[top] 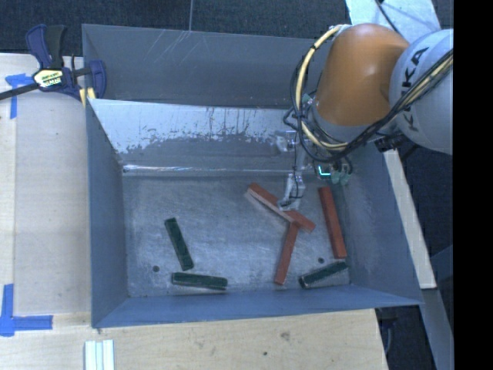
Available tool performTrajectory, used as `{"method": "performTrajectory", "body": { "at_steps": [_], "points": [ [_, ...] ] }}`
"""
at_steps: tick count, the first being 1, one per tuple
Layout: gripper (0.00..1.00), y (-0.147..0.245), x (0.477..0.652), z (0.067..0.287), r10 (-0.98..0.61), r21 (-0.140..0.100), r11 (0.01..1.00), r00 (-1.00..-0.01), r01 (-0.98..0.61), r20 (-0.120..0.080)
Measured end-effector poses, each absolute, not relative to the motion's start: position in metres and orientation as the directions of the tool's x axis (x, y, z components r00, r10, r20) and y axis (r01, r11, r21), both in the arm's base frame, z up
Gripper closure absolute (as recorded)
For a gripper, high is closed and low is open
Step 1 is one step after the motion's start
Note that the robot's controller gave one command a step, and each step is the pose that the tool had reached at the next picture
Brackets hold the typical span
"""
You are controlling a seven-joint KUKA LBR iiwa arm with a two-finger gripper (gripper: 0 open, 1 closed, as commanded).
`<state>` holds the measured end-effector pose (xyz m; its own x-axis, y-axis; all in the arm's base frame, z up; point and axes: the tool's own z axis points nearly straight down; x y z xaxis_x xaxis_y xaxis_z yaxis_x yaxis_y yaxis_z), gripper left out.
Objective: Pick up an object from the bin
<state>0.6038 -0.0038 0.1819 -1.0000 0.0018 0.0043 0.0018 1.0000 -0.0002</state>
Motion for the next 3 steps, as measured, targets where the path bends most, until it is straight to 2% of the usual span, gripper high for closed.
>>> {"method": "performTrajectory", "body": {
  "at_steps": [1, 2, 3],
  "points": [
    [0.0, -0.05, 0.601, 0.077, -0.028, -0.001, 1.0, -1.0, -0.028, 0.004],
    [1.0, -0.049, 0.603, 0.082, -0.031, -0.001, 1.0, -1.0, -0.031, -0.003],
    [1.0, -0.062, 0.567, 0.221, 0.003, -0.002, 1.0, -1.0, 0.003, -0.011]
  ]
}}
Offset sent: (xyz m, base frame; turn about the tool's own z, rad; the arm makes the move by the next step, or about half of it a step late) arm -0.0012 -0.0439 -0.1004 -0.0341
